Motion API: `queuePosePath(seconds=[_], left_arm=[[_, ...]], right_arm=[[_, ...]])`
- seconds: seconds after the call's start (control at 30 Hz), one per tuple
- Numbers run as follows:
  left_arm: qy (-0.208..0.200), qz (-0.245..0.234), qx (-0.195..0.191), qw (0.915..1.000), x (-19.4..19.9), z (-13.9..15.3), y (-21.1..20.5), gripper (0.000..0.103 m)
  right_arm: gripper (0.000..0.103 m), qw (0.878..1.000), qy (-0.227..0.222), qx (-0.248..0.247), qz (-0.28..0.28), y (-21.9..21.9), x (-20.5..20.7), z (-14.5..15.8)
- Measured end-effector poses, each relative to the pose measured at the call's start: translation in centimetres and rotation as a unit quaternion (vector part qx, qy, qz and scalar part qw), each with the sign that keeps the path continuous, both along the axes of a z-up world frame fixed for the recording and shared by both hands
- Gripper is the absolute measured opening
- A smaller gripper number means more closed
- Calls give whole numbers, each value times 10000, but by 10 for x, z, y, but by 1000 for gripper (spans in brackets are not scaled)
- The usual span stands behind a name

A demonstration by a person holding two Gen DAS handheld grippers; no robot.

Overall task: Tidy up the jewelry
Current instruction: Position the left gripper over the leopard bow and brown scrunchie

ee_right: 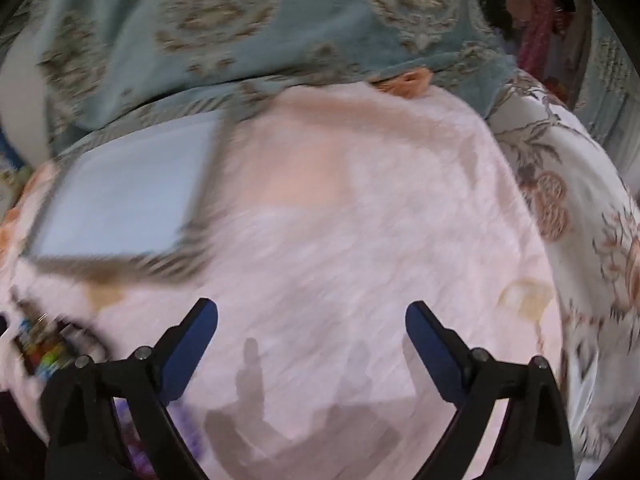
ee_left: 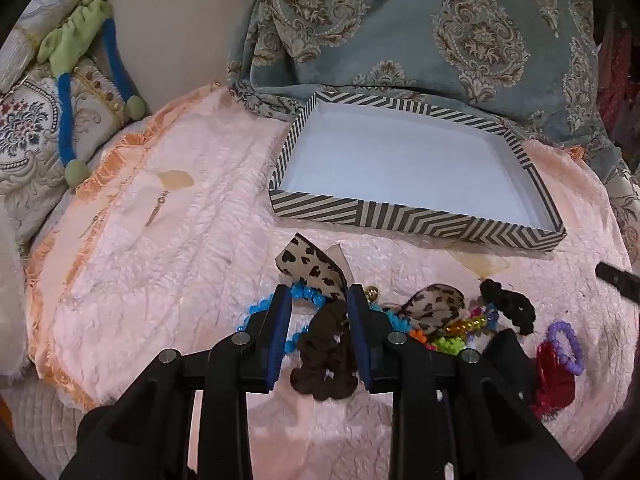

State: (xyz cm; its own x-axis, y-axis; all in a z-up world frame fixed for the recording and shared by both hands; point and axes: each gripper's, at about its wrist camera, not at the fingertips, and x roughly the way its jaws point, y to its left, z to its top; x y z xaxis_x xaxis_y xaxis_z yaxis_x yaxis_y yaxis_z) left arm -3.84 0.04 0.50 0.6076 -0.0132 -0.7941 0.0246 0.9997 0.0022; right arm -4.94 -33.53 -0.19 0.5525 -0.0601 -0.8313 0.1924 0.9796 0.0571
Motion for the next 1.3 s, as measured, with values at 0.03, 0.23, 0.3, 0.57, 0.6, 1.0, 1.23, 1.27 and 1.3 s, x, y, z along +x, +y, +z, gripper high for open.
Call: queuePosePath(seconds=[0.03, 0.23, 0.3, 0.57, 0.6, 1.0, 1.23, 1.27, 1.3], left_arm=[[-23, -21, 6, 10000, -3, 2, 1, 12], [-174, -17, 1, 9998, -18, 15, 1, 12], [-237, -11, 10, 9997, -23, 18, 2, 12], [-371, -3, -12, 9993, -34, 29, 3, 12], [-380, -1, -15, 9993, -35, 30, 3, 12], [-474, 4, -113, 9988, -42, 43, 2, 12], [-474, 4, -120, 9988, -42, 44, 2, 12], [-472, 8, -124, 9988, -43, 44, 1, 12], [-472, 7, -126, 9988, -43, 44, 2, 12]], right_arm=[[98, 10000, -29, 67, 33, 11, -4, 1], [98, 9985, -214, 353, 370, 61, -27, 16], [98, 9977, -328, 391, 446, 74, -36, 24], [98, 9955, -629, 289, 640, 105, -53, 47], [98, 9954, -634, 288, 655, 106, -54, 49], [98, 9939, -759, 199, 771, 113, -62, 64], [98, 9936, -755, 142, 824, 116, -63, 65], [98, 9936, -748, 148, 832, 116, -63, 65], [98, 9936, -747, 148, 836, 117, -63, 65]])
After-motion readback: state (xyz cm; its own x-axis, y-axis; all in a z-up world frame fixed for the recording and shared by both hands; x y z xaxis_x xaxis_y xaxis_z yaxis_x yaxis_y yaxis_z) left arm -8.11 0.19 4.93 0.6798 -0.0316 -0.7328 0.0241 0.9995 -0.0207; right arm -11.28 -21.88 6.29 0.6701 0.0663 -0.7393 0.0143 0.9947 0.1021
